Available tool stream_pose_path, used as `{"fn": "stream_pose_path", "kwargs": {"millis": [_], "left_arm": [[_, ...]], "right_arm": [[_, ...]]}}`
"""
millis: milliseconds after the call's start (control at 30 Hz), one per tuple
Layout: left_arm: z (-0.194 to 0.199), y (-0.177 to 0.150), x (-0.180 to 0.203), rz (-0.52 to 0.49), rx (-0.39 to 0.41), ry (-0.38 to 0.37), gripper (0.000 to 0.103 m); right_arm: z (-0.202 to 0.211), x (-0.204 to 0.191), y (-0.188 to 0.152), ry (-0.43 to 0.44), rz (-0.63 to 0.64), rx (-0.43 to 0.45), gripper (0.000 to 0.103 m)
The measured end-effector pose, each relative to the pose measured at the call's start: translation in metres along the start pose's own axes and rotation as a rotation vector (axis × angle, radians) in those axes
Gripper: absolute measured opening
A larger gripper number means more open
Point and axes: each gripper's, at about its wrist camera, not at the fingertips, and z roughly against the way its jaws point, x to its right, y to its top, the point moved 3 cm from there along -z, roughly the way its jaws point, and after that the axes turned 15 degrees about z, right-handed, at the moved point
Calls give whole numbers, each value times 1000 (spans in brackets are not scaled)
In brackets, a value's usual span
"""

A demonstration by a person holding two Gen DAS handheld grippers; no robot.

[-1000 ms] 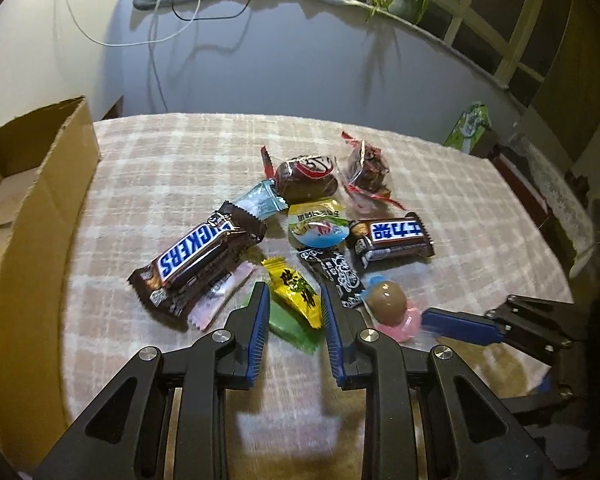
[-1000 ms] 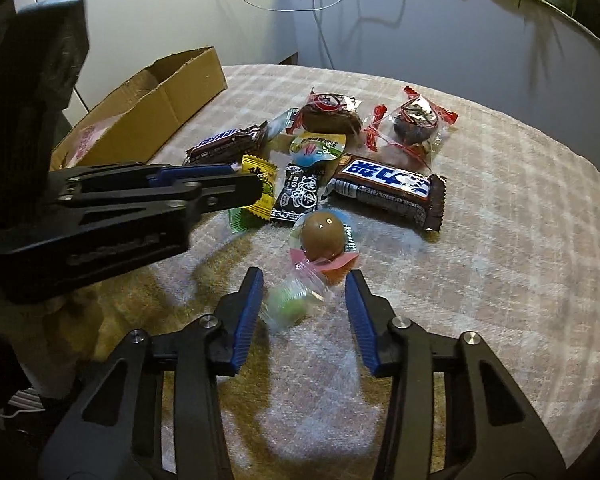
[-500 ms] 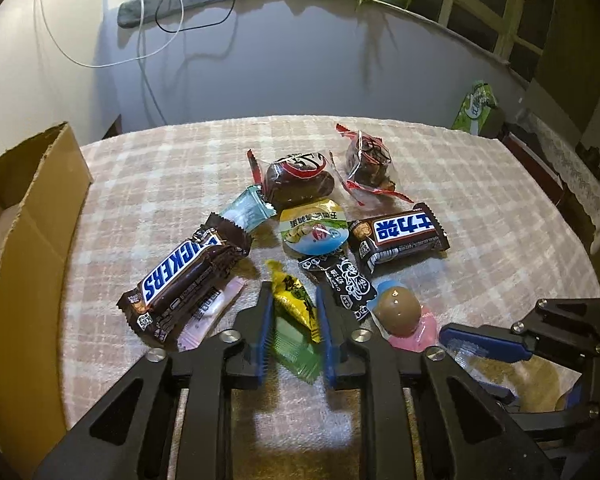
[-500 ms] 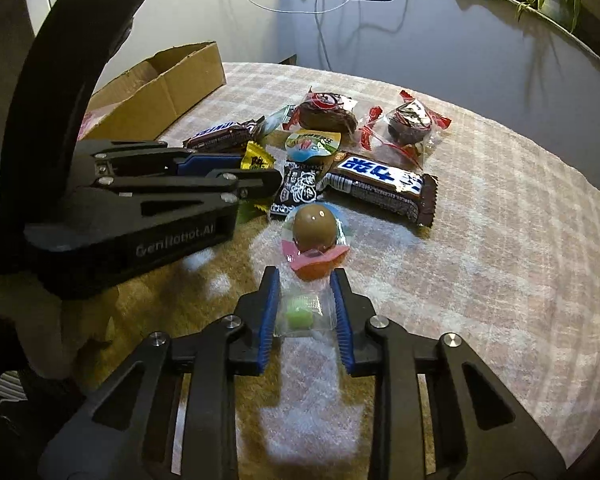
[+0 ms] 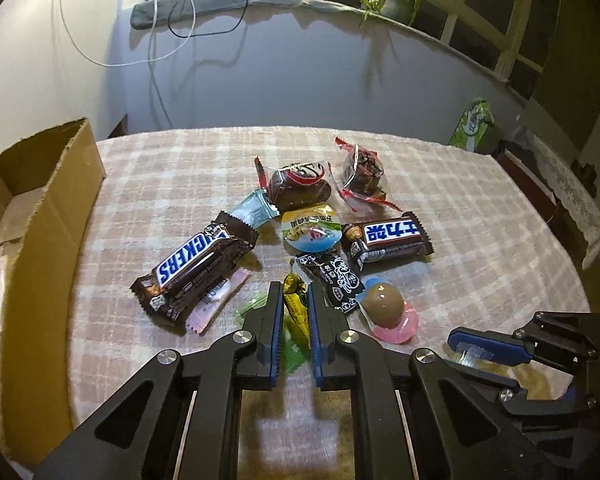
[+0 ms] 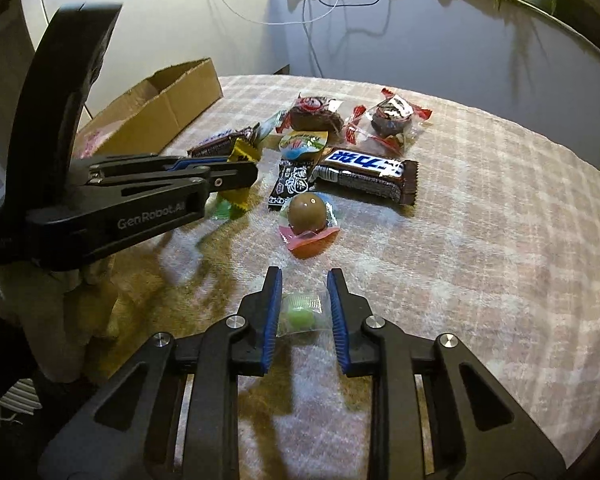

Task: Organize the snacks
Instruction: 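Grasp the yellow candy wrapper with the left tool, then carry the yellow candy into the box with the left tool and release it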

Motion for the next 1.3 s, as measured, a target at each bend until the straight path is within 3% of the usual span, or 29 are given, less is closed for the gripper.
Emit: {"fn": "stream_pose_path", "kwargs": {"millis": [500, 867, 1300], "left_arm": [[51, 7, -11, 51, 91, -39, 10], [91, 19, -43, 89, 174, -28, 10], [120, 27, -113, 189, 234, 52, 10]], "right_arm": [[39, -10, 14, -24, 12, 76, 24], [45, -37, 57, -11, 84, 134, 24], [21, -85, 121, 52, 182, 178, 24]]}}
